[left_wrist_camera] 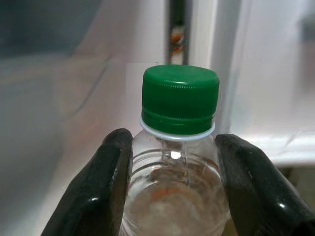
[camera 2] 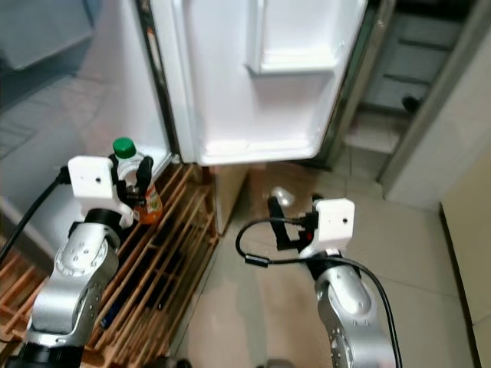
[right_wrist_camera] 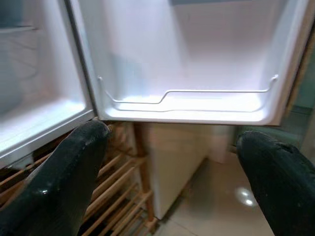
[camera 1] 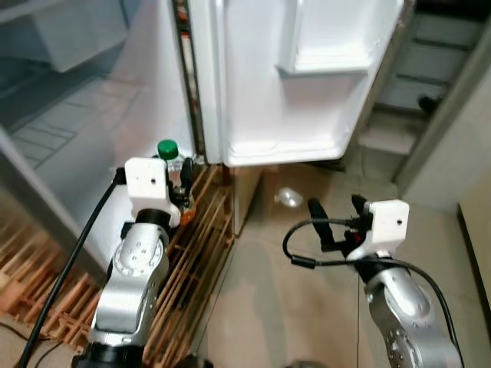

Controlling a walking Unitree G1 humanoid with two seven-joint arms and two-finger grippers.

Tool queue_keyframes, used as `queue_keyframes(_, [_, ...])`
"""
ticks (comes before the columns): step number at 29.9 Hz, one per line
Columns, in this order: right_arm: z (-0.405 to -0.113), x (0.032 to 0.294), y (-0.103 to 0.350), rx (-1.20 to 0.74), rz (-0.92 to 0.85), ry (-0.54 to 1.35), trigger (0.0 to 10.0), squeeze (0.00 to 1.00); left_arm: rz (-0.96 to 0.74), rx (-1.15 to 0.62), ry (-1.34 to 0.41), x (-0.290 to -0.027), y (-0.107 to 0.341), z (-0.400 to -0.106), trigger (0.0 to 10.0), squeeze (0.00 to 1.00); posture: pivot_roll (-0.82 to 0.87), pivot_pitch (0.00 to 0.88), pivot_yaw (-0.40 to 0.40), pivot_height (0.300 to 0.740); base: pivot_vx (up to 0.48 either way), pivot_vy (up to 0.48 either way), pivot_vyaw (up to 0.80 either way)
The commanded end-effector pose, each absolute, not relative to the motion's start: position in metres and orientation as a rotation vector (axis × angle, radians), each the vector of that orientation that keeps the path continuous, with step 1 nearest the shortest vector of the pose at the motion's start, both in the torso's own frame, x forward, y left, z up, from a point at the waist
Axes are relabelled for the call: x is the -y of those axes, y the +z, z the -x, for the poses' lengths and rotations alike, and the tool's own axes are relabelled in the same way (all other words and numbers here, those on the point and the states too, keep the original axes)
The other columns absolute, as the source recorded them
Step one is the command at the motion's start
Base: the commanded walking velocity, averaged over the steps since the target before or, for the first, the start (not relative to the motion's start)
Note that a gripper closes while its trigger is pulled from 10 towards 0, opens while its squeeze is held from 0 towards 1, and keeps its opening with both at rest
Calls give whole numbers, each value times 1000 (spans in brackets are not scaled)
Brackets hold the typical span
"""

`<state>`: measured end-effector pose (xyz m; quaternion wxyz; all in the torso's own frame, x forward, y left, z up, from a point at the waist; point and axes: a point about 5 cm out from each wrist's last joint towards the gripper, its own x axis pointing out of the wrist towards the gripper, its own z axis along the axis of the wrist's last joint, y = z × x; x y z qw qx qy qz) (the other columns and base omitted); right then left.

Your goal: Restocking fridge

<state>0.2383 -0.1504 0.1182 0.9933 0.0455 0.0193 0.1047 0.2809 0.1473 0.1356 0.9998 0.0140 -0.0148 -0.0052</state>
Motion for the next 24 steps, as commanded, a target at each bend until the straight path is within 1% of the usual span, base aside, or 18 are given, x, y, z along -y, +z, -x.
queue_keyframes(1, [-240, 151, 115, -39, -82, 201, 10000, 0, -20, 17, -15, -142, 135, -283, 10000, 0, -227, 0, 51, 740, 259, -401, 656])
queue_keyframes(3, [-240, 150, 113, -40, -83, 202, 10000, 0, -15, -7, -1, -142, 130, -285, 10000, 0, -229, 0, 52, 740, 259, -401, 644])
queue_keyframes(8, [-239, 147, 109, -45, -85, 207, 10000, 0, -29, 9, 10, -144, 134, -295, 10000, 0, -229, 0, 53, 740, 263, -399, 611])
queue_keyframes(12, [-239, 146, 106, -57, -75, 214, 10000, 0, -48, 23, -36, -140, 134, -302, 10000, 0, -231, 0, 57, 740, 264, -399, 569])
queue_keyframes(13, [-239, 147, 102, -66, -56, 211, 10000, 0, -79, -10, -78, -136, 129, -303, 10000, 0, -234, 0, 58, 740, 277, -390, 0])
queue_keyframes(14, [-239, 147, 102, -66, -56, 211, 10000, 0, -79, -10, -78, -136, 129, -303, 10000, 0, -234, 0, 58, 740, 277, -390, 0])
queue_keyframes(15, [-237, 148, 100, -68, -39, 213, 10000, 0, -119, -4, -106, -137, 127, -301, 10000, 0, -237, 0, 62, 740, 0, 0, 0])
queue_keyframes(16, [-232, 152, 96, -72, 2, 210, 10000, 0, -168, 18, -180, -140, 126, -292, 10000, 0, -239, 0, 64, 740, 0, 0, 0])
queue_keyframes(17, [-232, 152, 96, -72, 2, 210, 10000, 0, -168, 18, -180, -140, 126, -292, 10000, 0, -239, 0, 64, 740, 0, 0, 0])
queue_keyframes(18, [-228, 155, 92, -83, 5, 194, 10000, 0, -167, 20, -227, -145, 125, -283, 10000, 0, -233, 0, 61, 740, 0, 0, 0])
queue_keyframes(19, [-220, 162, 86, -107, -23, 155, 10000, 0, -120, -2, -266, -157, 121, -266, 10000, 0, -226, 0, 61, 740, 0, 0, 0])
queue_keyframes(20, [-220, 162, 86, -107, -23, 155, 10000, 0, -120, -2, -266, -157, 121, -266, 10000, 0, -226, 0, 61, 740, 0, 0, 0])
queue_keyframes(21, [-217, 165, 82, -123, -52, 135, 10000, 0, -63, -23, -230, -169, 116, -256, 10000, 0, -223, 0, 58, 740, 281, 0, 0])
queue_keyframes(24, [-216, 165, 80, -130, -63, 136, 10000, 0, -36, -50, -198, -170, 111, -254, 10000, 0, -211, 0, 52, 740, 414, 0, 0])
